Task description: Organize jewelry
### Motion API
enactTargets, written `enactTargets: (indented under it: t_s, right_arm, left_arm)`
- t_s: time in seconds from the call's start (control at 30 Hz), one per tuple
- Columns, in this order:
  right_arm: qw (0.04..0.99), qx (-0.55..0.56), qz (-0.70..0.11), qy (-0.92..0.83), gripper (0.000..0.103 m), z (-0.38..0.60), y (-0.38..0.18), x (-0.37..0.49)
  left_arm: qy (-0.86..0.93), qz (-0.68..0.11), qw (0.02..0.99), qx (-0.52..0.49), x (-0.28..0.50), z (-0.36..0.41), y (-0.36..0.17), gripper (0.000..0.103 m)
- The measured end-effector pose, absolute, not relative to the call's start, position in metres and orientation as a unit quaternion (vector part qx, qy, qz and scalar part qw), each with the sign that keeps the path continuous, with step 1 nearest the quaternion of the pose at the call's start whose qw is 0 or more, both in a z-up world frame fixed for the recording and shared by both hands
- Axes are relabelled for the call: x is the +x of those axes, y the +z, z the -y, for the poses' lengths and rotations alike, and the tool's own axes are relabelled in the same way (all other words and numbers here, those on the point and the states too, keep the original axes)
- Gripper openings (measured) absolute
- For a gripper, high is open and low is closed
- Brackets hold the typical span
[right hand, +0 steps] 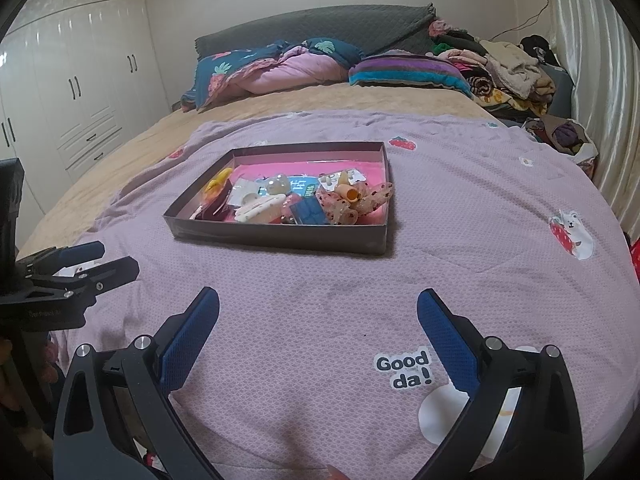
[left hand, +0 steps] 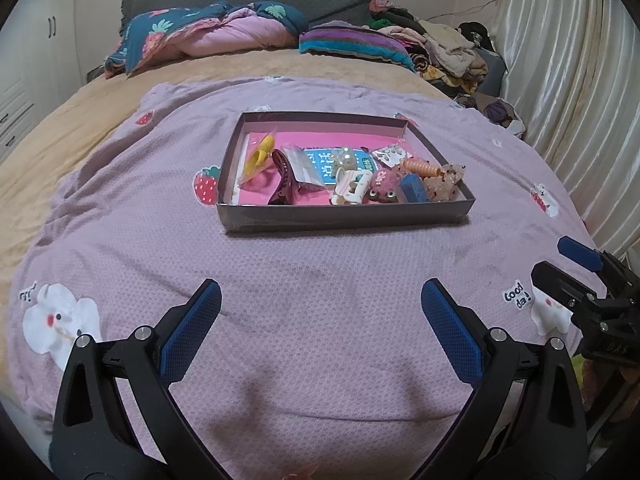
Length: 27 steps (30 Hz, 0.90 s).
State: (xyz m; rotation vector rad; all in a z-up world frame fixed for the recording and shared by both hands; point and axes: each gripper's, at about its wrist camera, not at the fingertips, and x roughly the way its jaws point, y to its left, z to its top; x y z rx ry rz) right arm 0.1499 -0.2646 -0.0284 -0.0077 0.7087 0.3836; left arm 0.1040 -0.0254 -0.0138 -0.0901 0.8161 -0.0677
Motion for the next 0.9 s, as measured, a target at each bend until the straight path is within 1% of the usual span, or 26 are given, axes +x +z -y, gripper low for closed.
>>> enactTargets:
  t_s: [0.23,0.4,0.47,0.57,0.67,0.73,0.8,0.87,0.9]
  right_arm:
    - [0.923,-0.003,-0.342,0.177,0.099,0.269,-0.027,0.148]
    - [0.928,0.009,-0.342,0.147,0.099,0.285,-0.026,0.159]
    - [0.929,0.019,-0.345,0.132,0.099,0.297,-0.026,0.168]
    - [0.934,0.030,-0.346,0.087,0.099,0.333,-0.031,0.201]
    - [0.933,0.017,-0.359,0.008,0.099,0.380,-0.050,0.255]
    - [0.923,0.015,-0.382,-0.045,0.099,0.416,-0.069,0.295]
    - [0.910,0.033,-0.405,-0.083,0.099,0.452,-0.089,0.331]
    - [0.879,0.070,-0.457,-0.117,0.099,0.488,-0.122,0.366]
    - [0.878,0.096,-0.457,-0.103,0.099,0.500,-0.134,0.373]
  left_arm:
    - [-0.015,-0.403,0.914,-0.042,0.106,0.027,-0.019,0.094]
    - [-0.017,-0.419,0.904,-0.087,0.111,0.010,-0.029,0.094]
    - [0.008,-0.416,0.905,-0.085,0.116,-0.004,-0.030,0.094]
    - [0.058,-0.420,0.900,-0.103,0.133,-0.044,-0.035,0.094]
    - [0.147,-0.410,0.895,-0.100,0.162,-0.113,-0.046,0.094]
    - [0.197,-0.409,0.885,-0.100,0.180,-0.154,-0.056,0.094]
    - [0.243,-0.414,0.871,-0.106,0.202,-0.197,-0.072,0.094]
    - [0.263,-0.421,0.860,-0.116,0.220,-0.230,-0.093,0.094]
    - [0.283,-0.429,0.850,-0.119,0.226,-0.243,-0.104,0.094]
